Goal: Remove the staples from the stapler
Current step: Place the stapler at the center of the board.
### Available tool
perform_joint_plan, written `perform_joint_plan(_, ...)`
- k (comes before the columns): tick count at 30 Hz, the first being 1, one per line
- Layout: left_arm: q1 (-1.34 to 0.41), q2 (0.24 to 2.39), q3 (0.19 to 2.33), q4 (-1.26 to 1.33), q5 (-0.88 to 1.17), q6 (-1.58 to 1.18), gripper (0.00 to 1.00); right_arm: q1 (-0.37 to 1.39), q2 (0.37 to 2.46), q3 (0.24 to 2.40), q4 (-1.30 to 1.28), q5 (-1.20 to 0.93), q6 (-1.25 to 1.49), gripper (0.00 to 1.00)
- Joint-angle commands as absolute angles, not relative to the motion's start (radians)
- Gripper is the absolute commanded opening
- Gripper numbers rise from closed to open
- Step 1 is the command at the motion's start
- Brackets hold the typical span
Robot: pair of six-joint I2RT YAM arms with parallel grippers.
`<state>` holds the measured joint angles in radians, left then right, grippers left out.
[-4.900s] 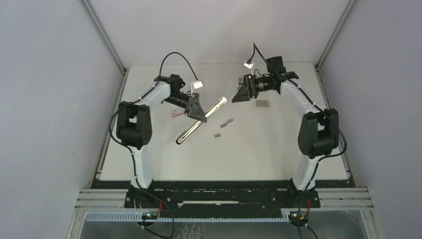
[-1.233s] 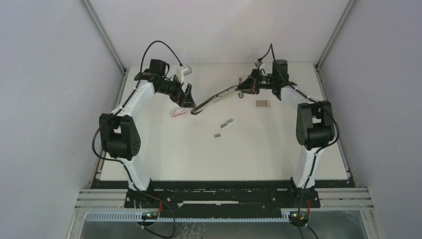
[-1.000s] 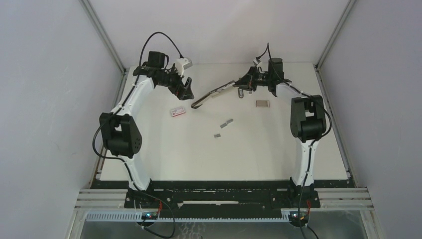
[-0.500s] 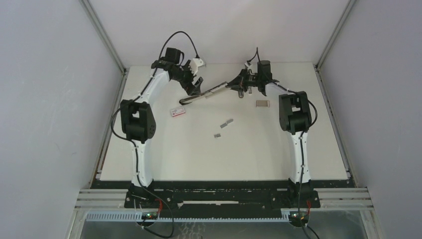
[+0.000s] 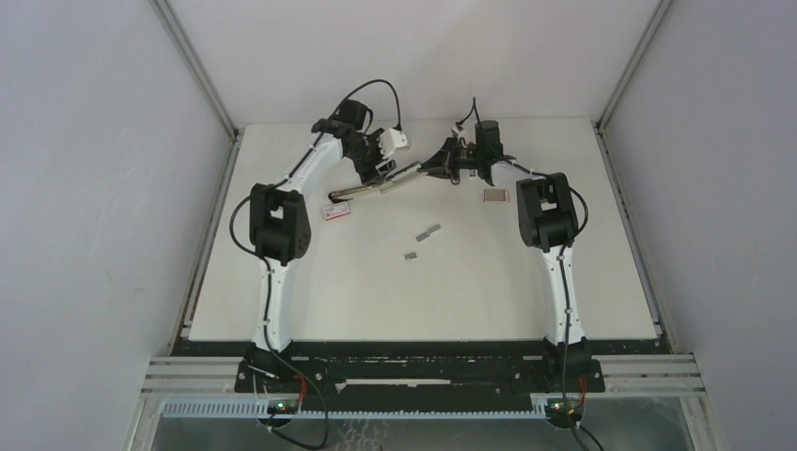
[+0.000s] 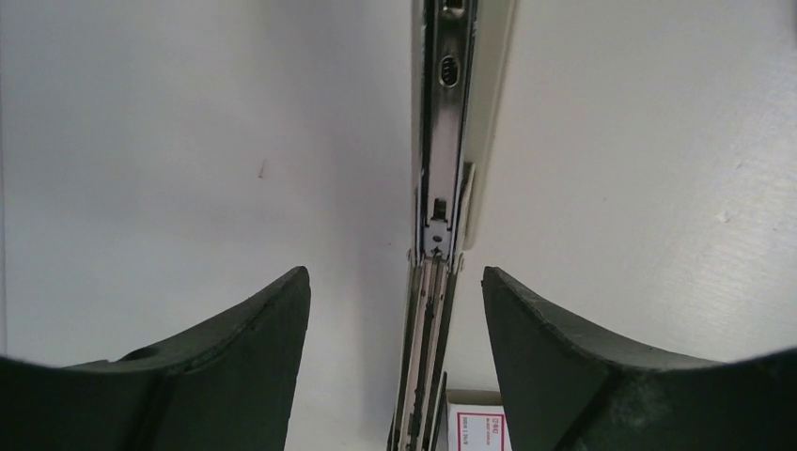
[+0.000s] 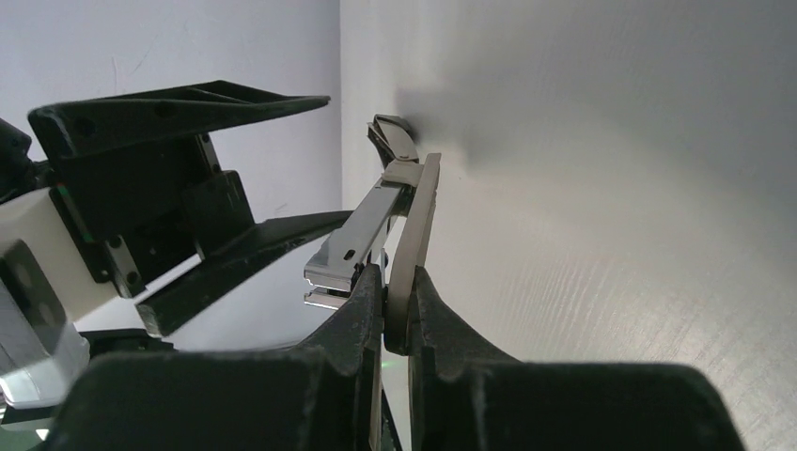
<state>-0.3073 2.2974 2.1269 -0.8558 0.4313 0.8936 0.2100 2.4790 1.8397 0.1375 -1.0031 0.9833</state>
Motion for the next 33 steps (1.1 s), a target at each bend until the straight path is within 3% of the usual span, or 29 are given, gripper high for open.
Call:
perform_joint_plan(1,-0.322,2.323,2.194,-0.862,0.363,0.966,0.71,0.216,2.473,1.907,0.198,-1.040,1.004,0.00)
perform_joint_plan(17,-0.328,2.357,2.154,-0.857,0.307,0.970,0.63,0.237,2.502,1.937,0.098,-1.017,0.910,0.04)
perform_joint_plan(27,-0.310,2.308,2.058,-0.791,0.250,0.939,0.59,0.250,2.483,1.947,-0.027,-0.978,0.810,0.21)
perform_joint_plan(33,-0.279,2.267,1.983,-0.738,0.237,0.906,0.57,0.243,2.429,1.916,-0.097,-0.935,0.759,0.25)
